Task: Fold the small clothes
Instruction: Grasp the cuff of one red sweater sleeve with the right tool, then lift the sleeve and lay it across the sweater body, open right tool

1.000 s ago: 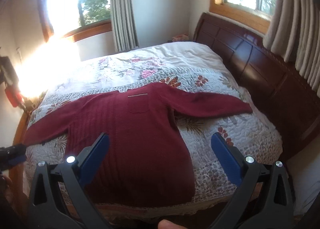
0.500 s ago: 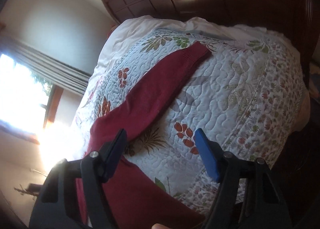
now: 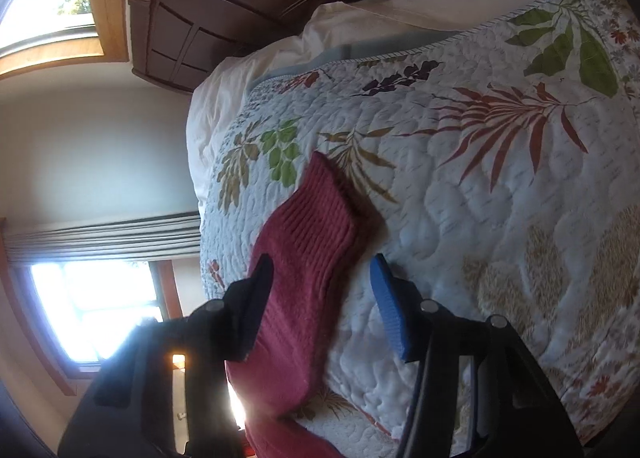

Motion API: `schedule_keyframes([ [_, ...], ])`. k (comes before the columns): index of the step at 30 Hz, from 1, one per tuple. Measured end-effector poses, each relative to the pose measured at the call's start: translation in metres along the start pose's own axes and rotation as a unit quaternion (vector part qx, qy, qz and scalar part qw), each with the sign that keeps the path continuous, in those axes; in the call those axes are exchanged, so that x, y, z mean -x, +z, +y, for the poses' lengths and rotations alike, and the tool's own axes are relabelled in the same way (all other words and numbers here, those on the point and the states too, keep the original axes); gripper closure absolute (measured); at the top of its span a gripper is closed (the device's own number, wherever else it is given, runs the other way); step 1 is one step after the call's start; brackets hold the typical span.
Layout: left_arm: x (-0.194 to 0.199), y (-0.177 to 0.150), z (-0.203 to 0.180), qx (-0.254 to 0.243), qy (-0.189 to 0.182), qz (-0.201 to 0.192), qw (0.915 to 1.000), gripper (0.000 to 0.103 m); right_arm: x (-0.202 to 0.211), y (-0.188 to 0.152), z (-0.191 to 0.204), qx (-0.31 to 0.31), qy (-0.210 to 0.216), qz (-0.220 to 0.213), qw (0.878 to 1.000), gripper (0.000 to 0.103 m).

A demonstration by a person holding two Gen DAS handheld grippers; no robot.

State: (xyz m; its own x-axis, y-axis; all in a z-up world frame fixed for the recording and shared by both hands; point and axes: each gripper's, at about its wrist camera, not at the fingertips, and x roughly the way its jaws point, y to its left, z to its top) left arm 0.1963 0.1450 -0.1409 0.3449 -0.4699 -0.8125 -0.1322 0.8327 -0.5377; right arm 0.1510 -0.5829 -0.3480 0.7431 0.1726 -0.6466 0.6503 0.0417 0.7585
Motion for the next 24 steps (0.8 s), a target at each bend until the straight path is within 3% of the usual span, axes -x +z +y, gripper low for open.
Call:
schedule_keyframes([
  [12,-0.013,-0.001,-0.03,0.007,-0.014,-0.006,0.9999,0.004,-0.023,0.019,0.0,0.02,-0.011,0.006,1.0,0.055],
  [18,-0.017,-0.002,-0.013,0.05,-0.042,0.001,0.9979,0.004,-0.024,0.019,0.017,0.062,-0.026,0.017,0.998,0.092],
  [24,-0.02,0.003,0.015,0.084,-0.11,0.011,0.9903,0.004,-0.001,0.0,0.079,0.156,-0.025,-0.008,0.987,0.093],
])
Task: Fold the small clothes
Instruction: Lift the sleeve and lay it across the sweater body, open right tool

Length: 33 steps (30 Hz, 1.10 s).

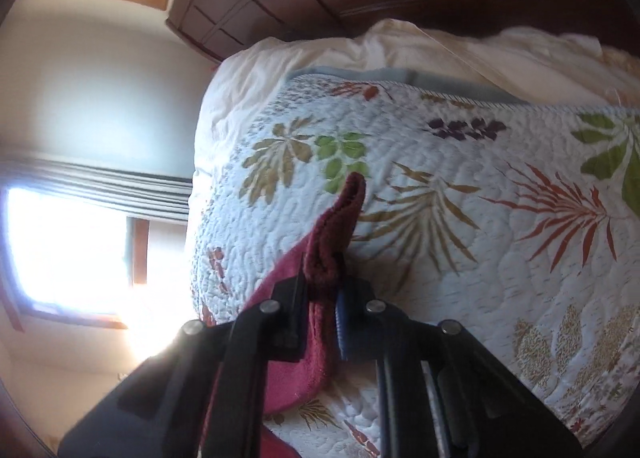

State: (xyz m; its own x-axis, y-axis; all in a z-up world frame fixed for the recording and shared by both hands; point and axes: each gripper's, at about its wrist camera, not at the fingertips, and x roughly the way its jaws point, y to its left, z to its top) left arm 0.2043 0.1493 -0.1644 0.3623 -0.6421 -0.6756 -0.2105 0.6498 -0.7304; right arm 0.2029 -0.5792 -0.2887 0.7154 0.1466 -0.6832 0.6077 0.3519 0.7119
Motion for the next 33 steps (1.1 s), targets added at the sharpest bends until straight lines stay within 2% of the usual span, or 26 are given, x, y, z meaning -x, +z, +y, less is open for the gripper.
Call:
schedule_keyframes([
  [3,0.008,0.008,0.01,0.005,-0.033,-0.013,0.9993,0.004,0.019,-0.008,0.055,0.063,0.007,-0.021,0.998,0.093],
  [5,0.015,0.014,0.014,-0.003,-0.026,-0.028,0.9993,0.004,0.032,-0.018,0.096,0.108,0.014,-0.035,0.993,0.093],
  [8,0.019,0.027,0.016,-0.016,-0.05,-0.01,0.9986,0.004,0.046,-0.037,0.158,0.173,0.024,-0.051,0.983,0.093],
  [12,0.025,0.042,0.02,-0.034,-0.062,0.001,0.9975,0.004,0.058,-0.07,0.233,0.253,0.028,-0.063,0.965,0.093],
  [14,0.027,0.05,0.028,-0.026,-0.083,0.011,0.9962,0.004,0.06,-0.094,0.267,0.291,0.034,-0.064,0.954,0.093],
  [17,0.034,0.061,0.041,-0.014,-0.083,0.01,0.9964,0.004,0.054,-0.136,0.315,0.348,0.039,-0.056,0.935,0.093],
  [19,0.04,0.07,0.051,-0.001,-0.097,0.009,0.9953,0.004,0.048,-0.167,0.34,0.383,0.044,-0.048,0.922,0.093],
  [25,0.052,0.098,0.077,0.022,-0.138,0.003,0.9902,0.004,0.008,-0.266,0.395,0.471,0.037,-0.02,0.881,0.093],
  [29,0.057,0.118,0.09,0.035,-0.171,-0.004,0.9847,0.004,-0.032,-0.324,0.409,0.502,0.026,0.015,0.864,0.093],
  [33,0.054,0.136,0.093,0.025,-0.168,-0.015,0.9854,0.004,-0.074,-0.383,0.411,0.529,0.008,0.058,0.846,0.093],
])
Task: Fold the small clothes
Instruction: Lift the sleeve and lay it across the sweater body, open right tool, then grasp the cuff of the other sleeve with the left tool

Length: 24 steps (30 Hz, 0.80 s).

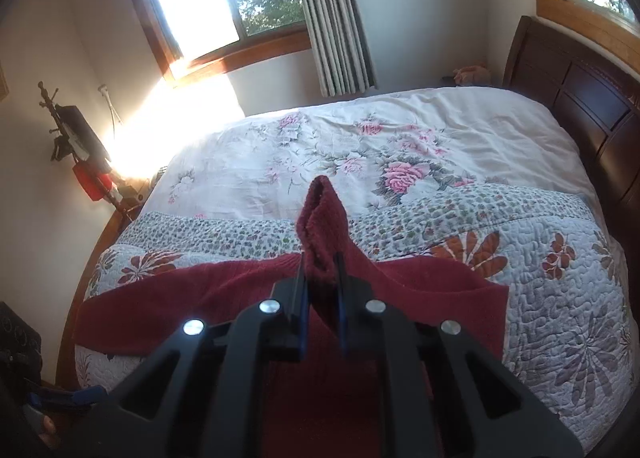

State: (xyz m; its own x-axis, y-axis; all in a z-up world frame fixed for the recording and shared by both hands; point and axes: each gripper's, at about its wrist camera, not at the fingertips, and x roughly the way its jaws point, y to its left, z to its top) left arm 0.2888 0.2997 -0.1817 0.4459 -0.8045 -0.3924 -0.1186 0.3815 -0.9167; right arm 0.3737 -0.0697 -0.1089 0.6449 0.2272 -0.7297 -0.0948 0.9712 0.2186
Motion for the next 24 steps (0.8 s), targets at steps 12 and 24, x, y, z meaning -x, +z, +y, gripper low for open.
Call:
schedule_keyframes([
  [12,-0.054,0.032,0.016,-0.03,0.07,0.05,0.9958,0.004,-0.137,-0.085,0.078,0.064,-0.018,0.141,0.988,0.09],
  [24,-0.12,0.065,0.039,0.012,0.1,0.085,0.9914,0.004,-0.066,-0.109,0.047,0.021,0.039,0.132,0.99,0.045],
])
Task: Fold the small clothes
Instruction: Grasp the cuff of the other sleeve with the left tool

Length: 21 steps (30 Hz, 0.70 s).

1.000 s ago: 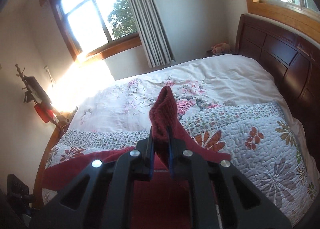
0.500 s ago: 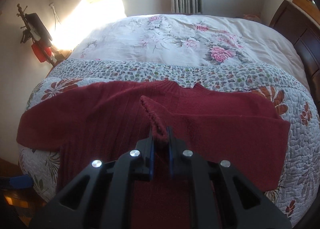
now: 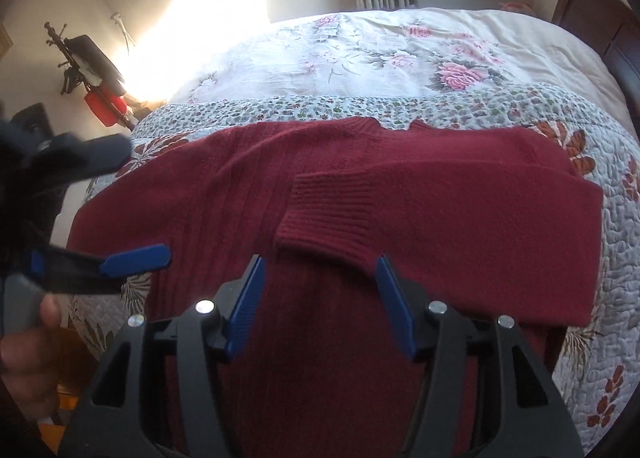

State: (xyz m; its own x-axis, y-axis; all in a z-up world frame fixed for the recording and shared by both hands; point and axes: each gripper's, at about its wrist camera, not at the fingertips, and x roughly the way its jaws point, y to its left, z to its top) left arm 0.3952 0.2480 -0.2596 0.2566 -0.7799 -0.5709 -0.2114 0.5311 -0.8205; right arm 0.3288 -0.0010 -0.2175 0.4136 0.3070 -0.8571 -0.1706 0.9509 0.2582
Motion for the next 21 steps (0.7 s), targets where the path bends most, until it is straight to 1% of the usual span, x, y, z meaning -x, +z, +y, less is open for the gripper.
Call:
schedule_keyframes([
  [3,-0.033,0.014,0.009,0.027,-0.005,0.033,0.9991,0.004,0.029,-0.029,-0.023,-0.022,-0.012,-0.001,1.0,0.043],
  [5,-0.054,0.021,0.011,0.031,0.003,0.052,0.9982,0.004,0.045,-0.046,-0.035,-0.049,-0.01,-0.002,0.999,0.042],
  [7,-0.073,0.023,0.008,0.027,0.005,0.066,0.9974,0.004,0.057,-0.06,-0.043,-0.069,-0.011,-0.007,0.998,0.041],
  [9,-0.089,0.027,0.003,0.016,0.014,0.08,0.9965,0.004,0.066,-0.074,-0.048,-0.089,-0.01,-0.008,0.996,0.039],
  [11,-0.101,0.029,0.002,0.016,0.02,0.089,0.9957,0.004,0.07,-0.086,-0.052,-0.106,-0.007,-0.004,0.994,0.038],
  [15,-0.111,0.035,-0.009,0.0,0.02,0.102,0.9946,0.004,0.073,-0.098,-0.05,-0.114,-0.01,0.002,0.993,0.038],
  [17,-0.111,0.035,-0.013,-0.016,0.019,0.101,0.9946,0.007,0.076,-0.102,-0.05,-0.118,-0.009,0.0,0.993,0.038],
  [19,-0.113,0.036,-0.02,-0.038,0.032,0.101,0.9936,0.048,0.079,-0.102,-0.049,-0.122,-0.009,-0.005,0.992,0.038],
  [20,-0.114,0.036,-0.019,-0.036,0.034,0.109,0.9928,0.078,0.08,-0.102,-0.048,-0.124,-0.009,-0.007,0.992,0.038],
  [21,-0.112,0.036,-0.017,-0.03,0.03,0.11,0.993,0.089,0.08,-0.102,-0.047,-0.124,-0.009,-0.008,0.992,0.038],
])
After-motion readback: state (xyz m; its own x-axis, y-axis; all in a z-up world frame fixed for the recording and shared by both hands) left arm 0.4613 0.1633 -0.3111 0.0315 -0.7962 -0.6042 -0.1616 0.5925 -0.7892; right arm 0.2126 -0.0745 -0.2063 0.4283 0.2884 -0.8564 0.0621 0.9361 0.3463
